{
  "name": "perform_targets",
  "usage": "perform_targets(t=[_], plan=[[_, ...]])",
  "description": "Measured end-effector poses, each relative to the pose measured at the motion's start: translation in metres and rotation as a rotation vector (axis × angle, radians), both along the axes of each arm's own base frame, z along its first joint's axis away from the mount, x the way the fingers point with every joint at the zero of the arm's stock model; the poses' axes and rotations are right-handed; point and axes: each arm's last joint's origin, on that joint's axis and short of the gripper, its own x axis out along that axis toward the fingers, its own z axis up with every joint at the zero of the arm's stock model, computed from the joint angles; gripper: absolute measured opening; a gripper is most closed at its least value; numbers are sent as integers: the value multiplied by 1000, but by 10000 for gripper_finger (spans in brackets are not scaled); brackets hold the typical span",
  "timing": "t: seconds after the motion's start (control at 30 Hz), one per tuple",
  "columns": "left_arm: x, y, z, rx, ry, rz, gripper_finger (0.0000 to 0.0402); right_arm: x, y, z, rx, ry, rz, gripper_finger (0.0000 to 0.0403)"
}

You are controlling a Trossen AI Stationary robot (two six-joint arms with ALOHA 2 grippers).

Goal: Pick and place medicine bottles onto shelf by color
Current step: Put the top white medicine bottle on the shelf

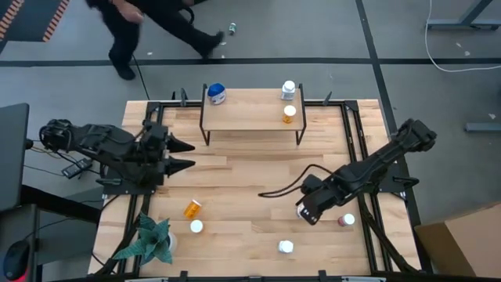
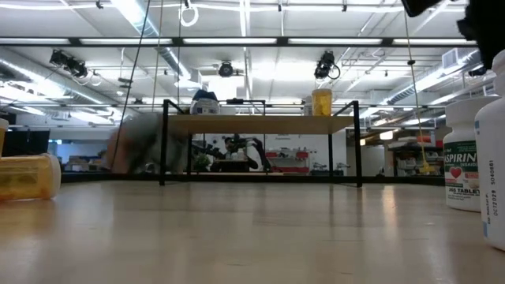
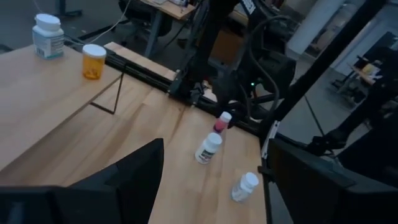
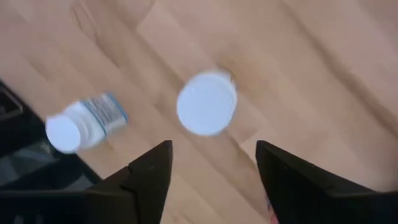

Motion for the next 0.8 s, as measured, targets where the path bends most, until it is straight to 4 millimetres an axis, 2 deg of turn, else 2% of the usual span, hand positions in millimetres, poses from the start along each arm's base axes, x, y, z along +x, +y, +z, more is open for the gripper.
perform_targets(t=[0.13, 0.37, 0.57, 0.8], plan=[[8, -3, -3, -33, 19, 25, 290, -1, 4, -7, 29, -4, 58, 276], [11, -3, -5, -51, 22, 49, 290, 5, 1, -8, -52, -40, 33, 327], [11, -3, -2, -67, -2, 50, 291, 10, 7, -24, -50, 32, 87, 333], [11, -3, 0, -72, -22, 49, 291, 28, 15, -50, -43, 80, 105, 334]])
